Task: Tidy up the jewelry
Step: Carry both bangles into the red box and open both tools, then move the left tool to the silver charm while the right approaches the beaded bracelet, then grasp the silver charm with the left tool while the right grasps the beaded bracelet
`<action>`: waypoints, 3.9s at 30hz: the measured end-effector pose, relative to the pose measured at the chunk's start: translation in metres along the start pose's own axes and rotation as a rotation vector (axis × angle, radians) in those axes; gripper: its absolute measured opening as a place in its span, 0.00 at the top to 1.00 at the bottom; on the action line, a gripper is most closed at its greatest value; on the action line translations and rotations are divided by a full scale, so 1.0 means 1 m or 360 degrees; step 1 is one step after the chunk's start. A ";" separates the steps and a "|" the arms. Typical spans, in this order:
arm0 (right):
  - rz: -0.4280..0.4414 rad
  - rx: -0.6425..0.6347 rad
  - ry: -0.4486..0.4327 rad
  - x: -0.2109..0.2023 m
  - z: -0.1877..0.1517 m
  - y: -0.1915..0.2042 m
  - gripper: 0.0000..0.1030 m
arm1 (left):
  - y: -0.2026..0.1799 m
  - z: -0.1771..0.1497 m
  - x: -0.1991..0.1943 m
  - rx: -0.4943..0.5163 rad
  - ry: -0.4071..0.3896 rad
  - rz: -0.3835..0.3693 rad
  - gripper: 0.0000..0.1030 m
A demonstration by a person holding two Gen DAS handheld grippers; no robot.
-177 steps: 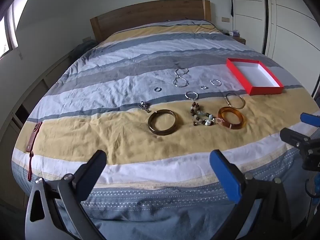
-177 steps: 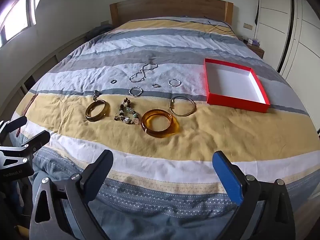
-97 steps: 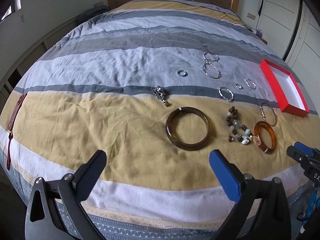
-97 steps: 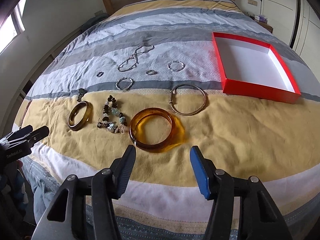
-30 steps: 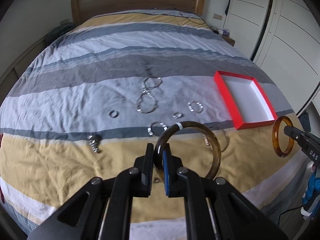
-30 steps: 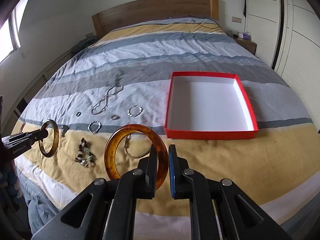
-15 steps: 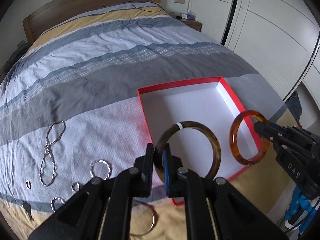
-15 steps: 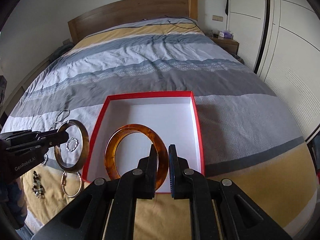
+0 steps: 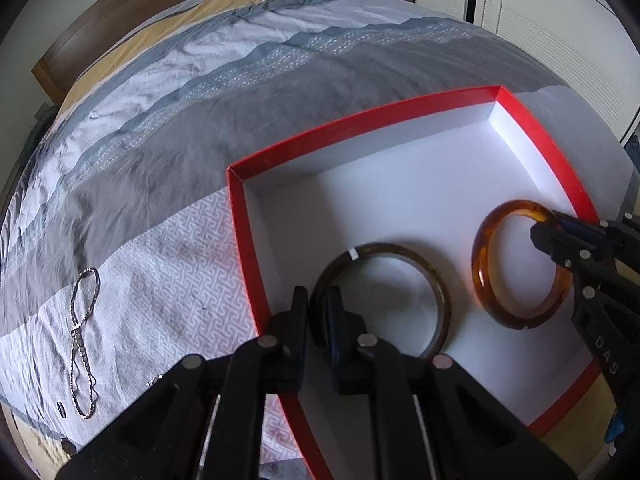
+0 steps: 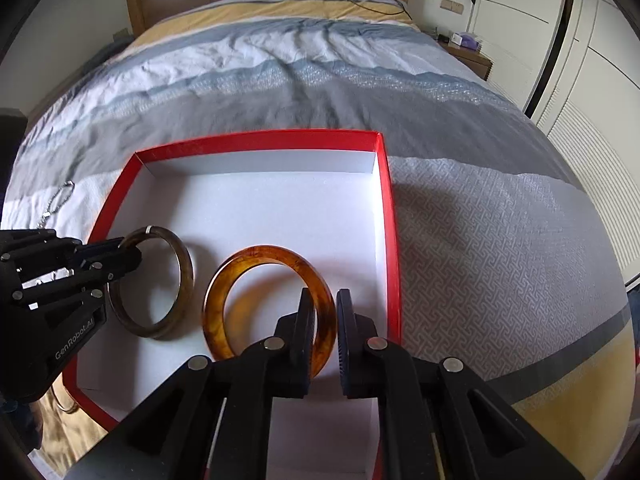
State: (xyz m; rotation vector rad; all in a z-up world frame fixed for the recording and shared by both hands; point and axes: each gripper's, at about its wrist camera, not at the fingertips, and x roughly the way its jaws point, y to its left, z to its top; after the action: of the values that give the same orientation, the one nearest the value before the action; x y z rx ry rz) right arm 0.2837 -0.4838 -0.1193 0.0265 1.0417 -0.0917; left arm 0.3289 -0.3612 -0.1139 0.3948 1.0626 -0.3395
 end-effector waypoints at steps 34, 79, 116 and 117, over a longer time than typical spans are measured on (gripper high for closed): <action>0.0331 0.0024 -0.0433 -0.274 -0.127 0.113 0.52 | 0.191 -0.230 -0.313 -0.0336 -0.0475 0.0101 0.58; 0.0827 -0.0478 0.0138 -0.061 -0.103 0.332 0.57 | 0.335 -0.260 -0.051 -0.0878 -0.0074 -0.0056 0.66; 0.0742 -0.0237 -0.0296 -0.222 -0.125 0.211 0.93 | 0.218 -0.250 -0.203 -0.0558 -0.0361 -0.0164 0.83; 0.0727 -0.0226 -0.0314 -0.224 -0.122 0.203 0.93 | 0.211 -0.243 -0.204 -0.0538 -0.0365 -0.0180 0.83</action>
State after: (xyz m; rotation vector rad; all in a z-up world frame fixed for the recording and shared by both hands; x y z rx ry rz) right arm 0.0846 -0.2590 0.0083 0.1232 0.8218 0.3873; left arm 0.1453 -0.0453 -0.0054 -0.0076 0.8977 -0.2915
